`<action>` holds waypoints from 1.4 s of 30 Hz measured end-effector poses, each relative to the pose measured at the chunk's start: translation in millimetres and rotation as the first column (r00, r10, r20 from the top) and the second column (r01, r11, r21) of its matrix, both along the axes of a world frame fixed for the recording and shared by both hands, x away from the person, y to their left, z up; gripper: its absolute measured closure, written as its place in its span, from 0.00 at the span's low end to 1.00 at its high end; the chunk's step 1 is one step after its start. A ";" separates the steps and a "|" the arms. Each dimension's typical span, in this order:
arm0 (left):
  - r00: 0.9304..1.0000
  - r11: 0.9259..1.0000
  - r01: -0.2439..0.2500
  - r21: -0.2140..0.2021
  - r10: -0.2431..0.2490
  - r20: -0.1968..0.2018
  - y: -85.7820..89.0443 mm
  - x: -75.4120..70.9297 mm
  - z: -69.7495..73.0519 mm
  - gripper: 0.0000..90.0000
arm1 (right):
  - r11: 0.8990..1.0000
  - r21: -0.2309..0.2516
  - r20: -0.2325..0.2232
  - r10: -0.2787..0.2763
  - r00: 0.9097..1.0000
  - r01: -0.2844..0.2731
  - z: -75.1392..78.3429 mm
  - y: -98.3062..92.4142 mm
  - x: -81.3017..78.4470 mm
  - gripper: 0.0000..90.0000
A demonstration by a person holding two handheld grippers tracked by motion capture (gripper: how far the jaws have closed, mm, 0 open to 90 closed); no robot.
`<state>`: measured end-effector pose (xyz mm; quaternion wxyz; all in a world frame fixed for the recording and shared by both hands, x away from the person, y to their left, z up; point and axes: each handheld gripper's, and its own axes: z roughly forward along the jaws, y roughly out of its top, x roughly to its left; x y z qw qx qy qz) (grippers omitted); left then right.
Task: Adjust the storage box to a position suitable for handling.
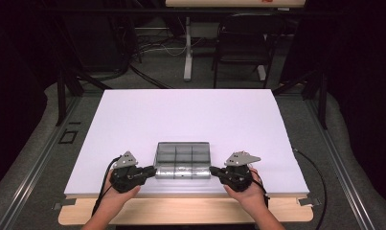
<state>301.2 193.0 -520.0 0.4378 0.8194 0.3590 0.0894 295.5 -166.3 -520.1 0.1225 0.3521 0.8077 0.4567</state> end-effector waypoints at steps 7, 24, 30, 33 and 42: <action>1.000 1.000 -0.031 0.002 0.031 -0.002 0.1 -1.4 3.3 0.89 | 1.000 0.001 0.002 -0.003 1.000 0.003 0.1 -0.2 0.1 1.00; 0.997 0.997 -0.075 0.016 0.075 0.036 -3.2 -3.1 7.0 0.80 | 0.999 -0.006 0.065 -0.043 0.997 0.043 0.6 3.1 -0.8 0.85; 0.995 0.996 -0.085 0.023 0.084 0.050 -3.2 -2.8 8.7 0.76 | 0.999 -0.001 0.076 -0.053 0.996 0.053 1.3 3.9 -0.7 0.83; 0.995 0.996 -0.089 0.027 0.088 0.057 -3.6 -3.1 9.8 0.76 | 0.998 0.000 0.080 -0.055 0.995 0.056 1.7 4.0 0.0 0.82; 0.993 0.998 -0.060 0.027 0.057 0.104 -6.1 -5.5 15.1 0.77 | 0.998 0.012 0.102 -0.060 0.993 0.059 5.0 4.2 -1.0 0.81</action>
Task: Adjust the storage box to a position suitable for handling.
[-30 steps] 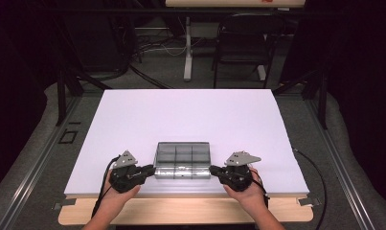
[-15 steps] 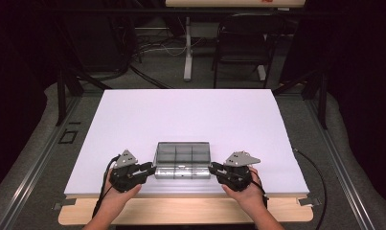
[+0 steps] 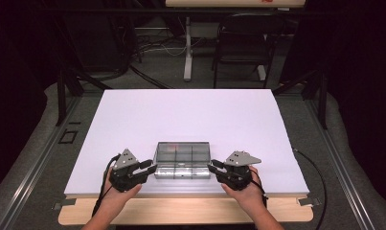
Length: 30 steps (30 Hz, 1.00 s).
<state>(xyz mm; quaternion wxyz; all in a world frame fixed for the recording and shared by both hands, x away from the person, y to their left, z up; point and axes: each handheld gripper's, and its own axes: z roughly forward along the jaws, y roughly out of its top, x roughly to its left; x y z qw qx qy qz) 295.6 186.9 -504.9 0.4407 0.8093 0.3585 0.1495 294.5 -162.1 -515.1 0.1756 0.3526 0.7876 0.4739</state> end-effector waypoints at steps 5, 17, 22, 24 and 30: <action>1.000 1.000 0.001 -0.002 -0.001 0.010 0.8 0.3 1.8 0.78 | 1.000 0.010 0.015 -0.002 1.000 0.002 2.3 -0.3 -0.8 0.82; 1.000 1.000 -0.006 -0.005 0.006 0.019 0.3 3.6 9.7 0.79 | 1.000 0.007 0.039 -0.013 0.999 0.013 10.3 1.0 1.4 0.83; 1.000 1.000 -0.015 0.002 0.015 0.019 -1.6 7.9 15.2 0.80 | 0.999 0.024 0.018 -0.024 1.000 0.024 13.7 0.5 6.1 0.85; 1.000 1.000 -0.011 0.020 0.010 0.023 -2.7 10.3 19.1 0.80 | 0.999 0.025 0.017 -0.026 1.000 0.026 14.9 0.4 7.2 0.86; 1.000 1.000 -0.007 0.004 0.007 0.019 -1.2 18.6 24.7 0.81 | 0.999 0.035 0.022 -0.028 0.999 0.027 20.5 0.0 14.5 0.86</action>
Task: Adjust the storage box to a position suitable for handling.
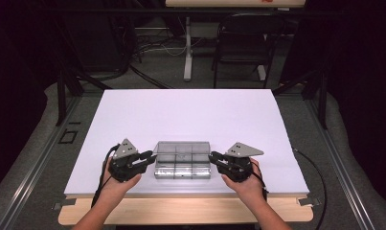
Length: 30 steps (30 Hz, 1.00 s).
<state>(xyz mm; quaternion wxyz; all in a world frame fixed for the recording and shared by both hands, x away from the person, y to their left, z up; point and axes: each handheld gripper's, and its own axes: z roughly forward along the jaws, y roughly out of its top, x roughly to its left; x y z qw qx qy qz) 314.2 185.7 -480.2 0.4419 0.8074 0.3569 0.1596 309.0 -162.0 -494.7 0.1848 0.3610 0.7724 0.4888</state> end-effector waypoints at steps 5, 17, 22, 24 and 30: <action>1.000 1.000 -0.008 -0.028 0.008 0.000 1.3 6.5 2.5 0.83 | 1.000 -0.001 0.011 -0.008 1.000 0.008 5.3 1.3 7.5 0.86; 1.000 0.999 -0.028 -0.042 0.029 0.006 -0.5 23.8 8.7 0.85 | 0.999 0.023 -0.003 -0.024 1.000 0.024 14.5 2.5 23.7 0.85; 0.999 0.998 -0.032 -0.047 0.032 0.001 -0.5 28.7 10.2 0.85 | 0.999 0.025 -0.011 -0.027 1.000 0.027 17.1 2.5 28.8 0.85; 0.999 0.998 -0.037 -0.047 0.037 0.003 -0.9 31.7 11.3 0.85 | 0.999 0.025 -0.010 -0.029 1.000 0.029 18.1 2.5 31.8 0.85; 0.999 0.998 -0.037 -0.052 0.037 -0.008 -0.6 37.9 11.5 0.86 | 0.999 0.031 -0.033 -0.032 0.999 0.033 18.5 2.8 39.2 0.84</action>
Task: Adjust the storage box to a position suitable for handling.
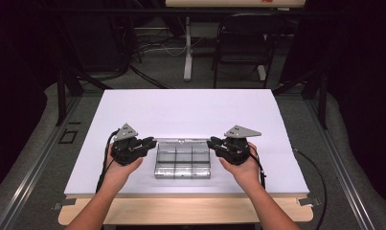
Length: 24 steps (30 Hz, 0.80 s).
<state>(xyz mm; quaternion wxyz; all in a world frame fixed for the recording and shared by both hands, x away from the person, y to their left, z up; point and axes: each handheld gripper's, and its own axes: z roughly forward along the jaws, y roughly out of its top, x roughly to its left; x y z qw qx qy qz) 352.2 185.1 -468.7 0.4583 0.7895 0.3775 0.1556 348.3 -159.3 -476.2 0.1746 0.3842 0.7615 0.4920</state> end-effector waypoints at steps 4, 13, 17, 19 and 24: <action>1.000 1.000 -0.003 -0.015 0.003 -0.001 0.8 3.4 0.1 0.86 | 1.000 0.017 0.002 0.000 1.000 0.000 0.2 -0.2 3.3 0.84; 1.000 1.000 -0.006 -0.028 0.005 -0.011 1.9 12.4 3.0 0.87 | 1.000 0.004 0.013 -0.006 1.000 0.006 5.5 0.9 10.2 0.85; 1.000 1.000 -0.012 -0.025 0.011 -0.014 1.5 15.6 5.3 0.88 | 1.000 0.011 0.017 -0.009 1.000 0.009 9.4 0.6 12.2 0.86; 1.000 0.999 -0.015 -0.036 0.015 -0.019 1.0 17.0 5.6 0.88 | 1.000 0.005 0.018 -0.010 1.000 0.010 11.6 0.5 13.2 0.87; 1.000 0.999 -0.020 -0.038 0.019 -0.026 0.5 22.4 6.2 0.87 | 1.000 0.017 0.012 -0.022 1.000 0.022 13.5 0.4 17.2 0.87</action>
